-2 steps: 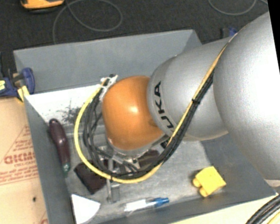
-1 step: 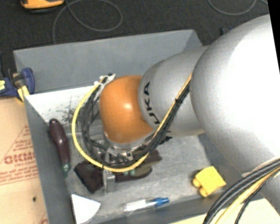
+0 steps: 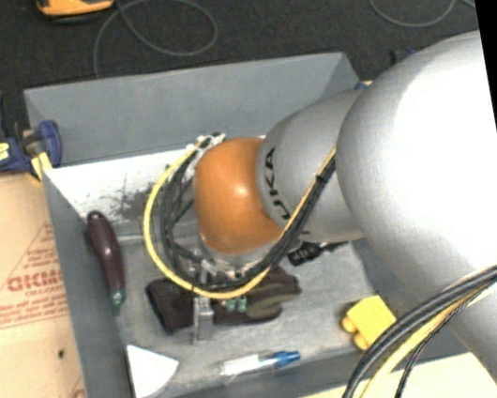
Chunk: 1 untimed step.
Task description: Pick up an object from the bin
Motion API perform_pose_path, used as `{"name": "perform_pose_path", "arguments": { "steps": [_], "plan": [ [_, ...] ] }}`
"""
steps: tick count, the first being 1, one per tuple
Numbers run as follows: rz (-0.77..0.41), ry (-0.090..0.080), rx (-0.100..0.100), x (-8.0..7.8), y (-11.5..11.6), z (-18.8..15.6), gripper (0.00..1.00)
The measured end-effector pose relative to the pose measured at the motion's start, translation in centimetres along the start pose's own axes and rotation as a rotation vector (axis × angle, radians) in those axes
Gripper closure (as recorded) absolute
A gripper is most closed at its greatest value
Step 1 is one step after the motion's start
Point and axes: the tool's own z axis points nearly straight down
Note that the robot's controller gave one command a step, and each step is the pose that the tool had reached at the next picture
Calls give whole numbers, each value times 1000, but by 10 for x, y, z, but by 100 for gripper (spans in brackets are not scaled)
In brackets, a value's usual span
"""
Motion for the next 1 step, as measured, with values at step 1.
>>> {"name": "perform_pose_path", "arguments": {
  "steps": [1],
  "plan": [
    [99, -9, -4, -20, 4, -4, 0]
  ]
}}
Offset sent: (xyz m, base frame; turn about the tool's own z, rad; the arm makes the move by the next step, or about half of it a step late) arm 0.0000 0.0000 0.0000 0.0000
